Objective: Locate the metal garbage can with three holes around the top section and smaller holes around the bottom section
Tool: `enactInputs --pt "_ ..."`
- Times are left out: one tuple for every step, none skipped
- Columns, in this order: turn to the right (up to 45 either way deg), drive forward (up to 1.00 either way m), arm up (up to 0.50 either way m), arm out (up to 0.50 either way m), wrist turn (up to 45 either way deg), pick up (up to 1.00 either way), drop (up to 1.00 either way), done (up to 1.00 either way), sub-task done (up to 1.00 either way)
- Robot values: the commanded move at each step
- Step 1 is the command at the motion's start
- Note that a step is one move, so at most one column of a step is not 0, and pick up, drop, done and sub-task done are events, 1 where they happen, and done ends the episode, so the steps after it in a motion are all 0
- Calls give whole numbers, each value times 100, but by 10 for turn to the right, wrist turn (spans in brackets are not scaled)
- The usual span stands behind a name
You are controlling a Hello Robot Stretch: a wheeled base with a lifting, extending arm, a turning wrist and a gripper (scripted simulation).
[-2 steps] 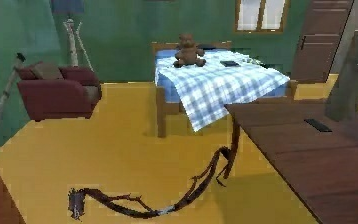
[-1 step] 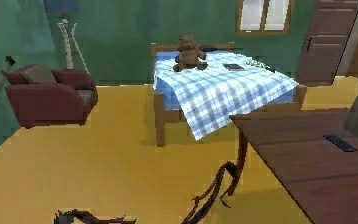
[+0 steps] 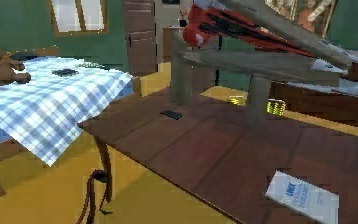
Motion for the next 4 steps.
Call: enactInputs --pt "450 0 0 0 0 0 0 0 0" --pt "450 0 0 0 0 0 0 0 0" --pt "390 0 0 0 0 0 0 0 0" --pt "0 30 0 0 0 0 0 0 0"
